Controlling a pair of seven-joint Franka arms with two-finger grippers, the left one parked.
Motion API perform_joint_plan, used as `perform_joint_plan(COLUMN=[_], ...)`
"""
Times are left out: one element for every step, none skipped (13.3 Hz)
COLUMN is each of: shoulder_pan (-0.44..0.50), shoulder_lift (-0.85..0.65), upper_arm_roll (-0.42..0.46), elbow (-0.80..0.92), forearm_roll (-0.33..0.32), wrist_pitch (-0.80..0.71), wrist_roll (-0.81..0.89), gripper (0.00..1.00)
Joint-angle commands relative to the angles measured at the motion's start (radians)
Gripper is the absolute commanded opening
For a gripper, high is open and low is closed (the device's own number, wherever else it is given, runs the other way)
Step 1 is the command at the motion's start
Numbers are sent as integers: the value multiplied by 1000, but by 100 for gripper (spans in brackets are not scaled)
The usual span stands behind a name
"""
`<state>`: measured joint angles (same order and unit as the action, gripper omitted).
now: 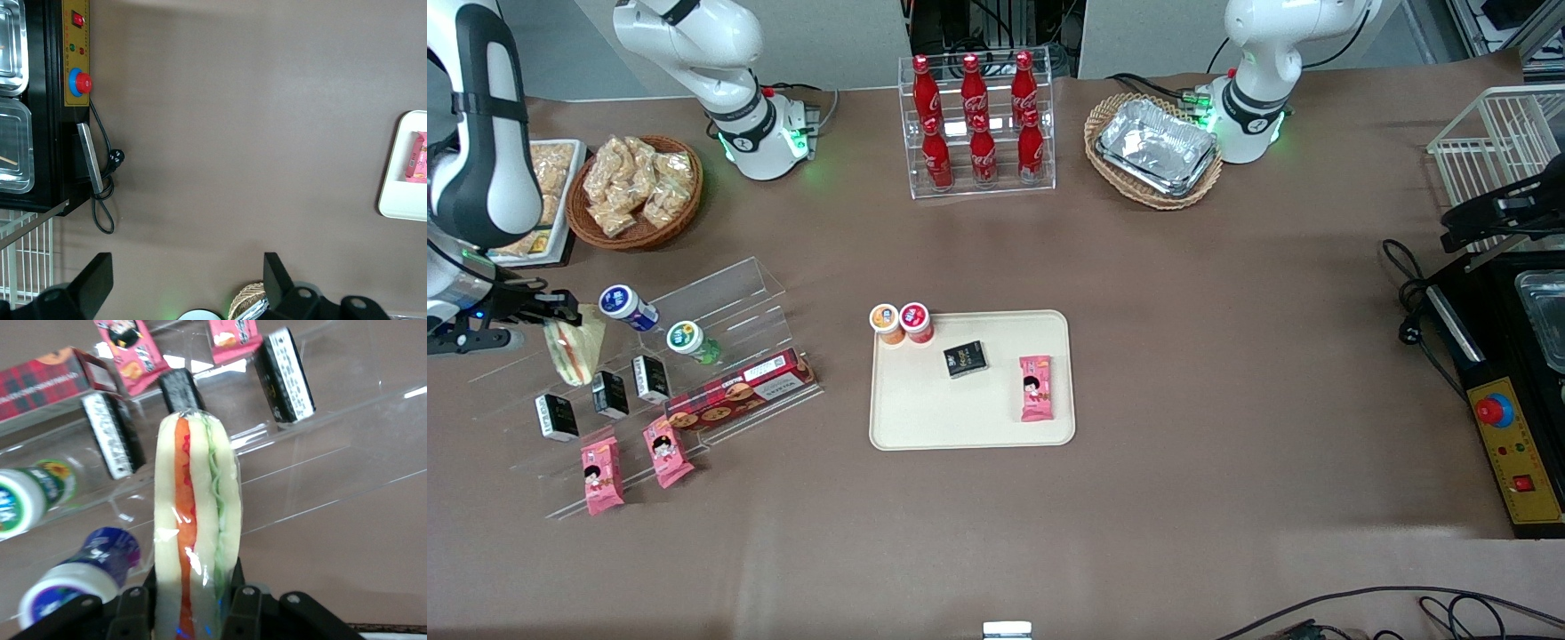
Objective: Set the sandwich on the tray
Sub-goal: 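Lift the sandwich out of the rack with the right gripper, then carry the sandwich over the cream tray beside the black box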
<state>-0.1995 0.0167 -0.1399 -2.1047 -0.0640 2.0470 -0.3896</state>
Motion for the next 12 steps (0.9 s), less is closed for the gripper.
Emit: perform_joint_plan(shoulder_pan=[55, 77, 95, 113, 127, 144, 162, 195, 228, 277, 322, 365], shoulder_lift=[11, 22, 35, 54, 77, 104, 126, 135, 140, 141, 150, 160], upper_arm_roll=[5, 5, 5, 6, 6, 8, 9, 9, 9, 9, 8, 8], elbow=[188, 230, 279, 337, 394, 444, 486, 508, 520, 531, 551, 563], forearm_roll=[-13, -14, -28, -28, -22, -17, -5, 15, 16, 13, 9, 7], wrist_pitch=[-189, -206, -235, -270, -303, -330, -352, -366, -370, -370, -372, -372], wrist_roll=[-5, -9, -34, -82, -133, -187, -231, -260, -267, -267, -267, -267], gripper=[41, 41, 41, 41, 41, 41, 41, 41, 41, 41, 41, 41])
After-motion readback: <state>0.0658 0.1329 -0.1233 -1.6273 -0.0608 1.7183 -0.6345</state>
